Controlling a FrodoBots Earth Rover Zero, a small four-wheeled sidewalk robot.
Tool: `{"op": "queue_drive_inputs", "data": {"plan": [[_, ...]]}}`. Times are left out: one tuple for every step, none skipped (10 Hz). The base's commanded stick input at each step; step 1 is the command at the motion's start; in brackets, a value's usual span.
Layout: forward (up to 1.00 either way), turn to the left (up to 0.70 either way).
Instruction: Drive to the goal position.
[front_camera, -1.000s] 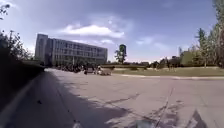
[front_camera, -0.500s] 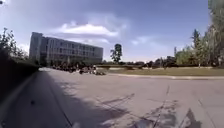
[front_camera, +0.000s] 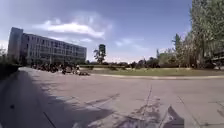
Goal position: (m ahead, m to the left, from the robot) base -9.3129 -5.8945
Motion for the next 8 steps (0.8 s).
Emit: {"op": "queue_drive_inputs", "data": {"plan": [[0.00,-0.45],[0.00,-0.45],[0.00,-0.45],[0.00,-0.45],[0.00,-0.45],[0.00,-0.45],[0.00,-0.45],[0.00,-0.45]]}}
